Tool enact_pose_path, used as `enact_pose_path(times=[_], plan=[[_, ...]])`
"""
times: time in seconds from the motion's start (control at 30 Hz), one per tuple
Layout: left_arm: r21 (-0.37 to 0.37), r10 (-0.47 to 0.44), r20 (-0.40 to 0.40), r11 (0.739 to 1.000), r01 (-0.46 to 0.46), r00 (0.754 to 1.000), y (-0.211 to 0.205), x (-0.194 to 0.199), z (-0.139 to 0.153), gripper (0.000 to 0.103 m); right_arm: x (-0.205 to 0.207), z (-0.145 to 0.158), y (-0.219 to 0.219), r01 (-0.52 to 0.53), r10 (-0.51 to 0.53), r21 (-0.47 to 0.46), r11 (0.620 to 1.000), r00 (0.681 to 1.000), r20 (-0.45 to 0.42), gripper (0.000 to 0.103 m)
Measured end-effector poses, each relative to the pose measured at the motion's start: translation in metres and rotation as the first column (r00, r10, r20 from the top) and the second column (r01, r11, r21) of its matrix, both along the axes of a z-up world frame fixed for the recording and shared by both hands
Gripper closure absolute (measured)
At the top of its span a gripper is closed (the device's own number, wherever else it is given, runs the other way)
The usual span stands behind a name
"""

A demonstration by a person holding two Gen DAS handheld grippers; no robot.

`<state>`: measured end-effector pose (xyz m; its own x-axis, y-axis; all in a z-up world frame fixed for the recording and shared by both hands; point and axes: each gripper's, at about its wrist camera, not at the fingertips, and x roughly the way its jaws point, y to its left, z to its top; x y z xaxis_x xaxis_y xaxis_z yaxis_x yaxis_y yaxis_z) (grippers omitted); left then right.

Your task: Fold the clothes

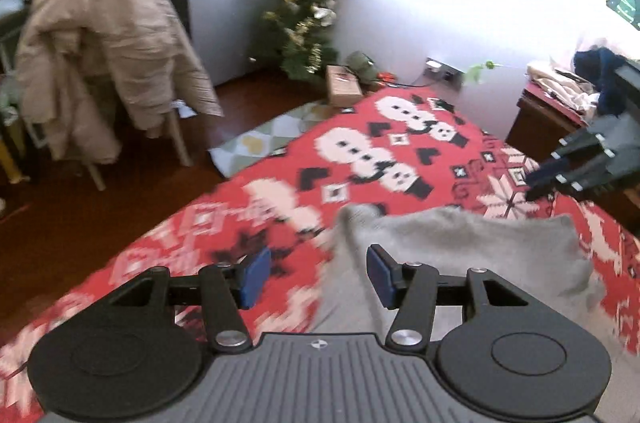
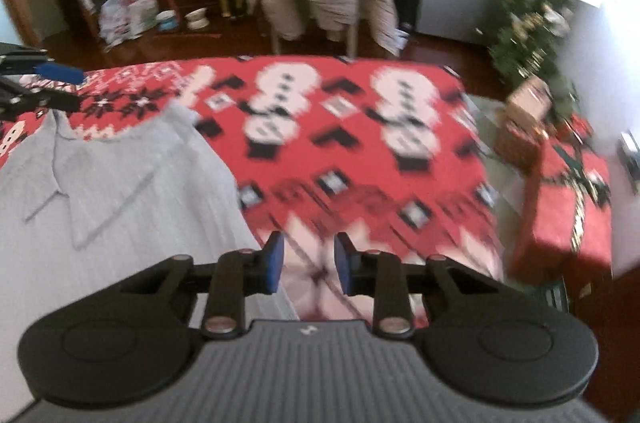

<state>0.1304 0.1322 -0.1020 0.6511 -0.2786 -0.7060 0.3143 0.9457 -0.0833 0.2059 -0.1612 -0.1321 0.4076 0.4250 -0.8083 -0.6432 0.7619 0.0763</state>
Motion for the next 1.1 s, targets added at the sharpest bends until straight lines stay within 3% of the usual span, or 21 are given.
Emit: enact_pose_path(times=[0.17,0.33,0.37,0.4,0.43,0.47,0.63,0.77,0.83,0.9,0.93,1.1], plan=[[-0.085,0.024,-0.059,0.996,-0.029,0.998,-0.017,0.036,-0.015,0.051,-0.018,-0.007,-0.045,0.042,-0.042,0.005,0.999,0.998,-0.045,0.072],[-0.066,0.011,-0.11,0.998,-0.019,0.994,-0.027,0.054,-0.029,0.053,-0.033,-0.016,-0.059,0.016,-0.017,-0.019,1.0,0.999,-0.051,0.074],[-0.068,0.003,-0.118,0.998,-0.011,0.993,-0.028,0.055,-0.031,0.057,-0.036,-0.016,-0.058,0.005,-0.005,-0.025,1.0,0.999,-0.037,0.078],[-0.071,-0.006,-0.126,0.997,-0.003,0.992,-0.03,0.056,-0.033,0.078,-0.038,-0.016,-0.057,-0.002,0.002,-0.027,1.0,1.0,-0.029,0.099],[-0.067,-0.014,-0.133,0.998,0.005,0.991,-0.032,0.056,-0.035,0.092,-0.04,-0.016,-0.057,-0.008,0.007,-0.029,1.0,1.0,-0.025,0.102],[-0.051,-0.012,-0.128,0.999,0.005,0.992,-0.035,0.056,-0.036,0.097,-0.041,-0.015,-0.055,-0.01,0.01,-0.042,0.999,1.0,-0.011,0.102],[-0.045,0.009,-0.072,0.999,-0.012,0.997,-0.033,0.049,-0.034,0.098,-0.035,-0.006,-0.06,0.054,-0.049,-0.055,0.997,0.996,0.078,0.102],[-0.044,0.04,-0.079,0.998,-0.044,0.996,-0.03,0.048,-0.04,0.097,-0.026,-0.014,-0.059,0.044,-0.04,-0.082,0.996,0.998,0.05,0.102],[-0.058,0.052,-0.083,0.997,-0.057,0.995,-0.029,0.049,-0.042,0.097,-0.025,-0.013,-0.057,0.033,-0.029,-0.095,0.995,0.998,0.049,0.096],[-0.068,0.058,-0.087,0.996,-0.064,0.995,-0.028,0.049,-0.042,0.097,-0.022,-0.004,-0.059,0.039,-0.035,-0.083,0.996,0.998,0.057,0.083],[-0.072,0.061,-0.088,0.995,-0.067,0.994,-0.028,0.05,-0.042,0.097,-0.02,0.003,-0.059,0.043,-0.037,-0.08,0.996,0.996,0.076,0.083],[-0.08,0.064,-0.093,0.994,-0.072,0.994,-0.028,0.05,-0.043,0.097,0.004,0.032,-0.024,0.01,-0.019,0.091,0.996,0.995,0.096,0.081]])
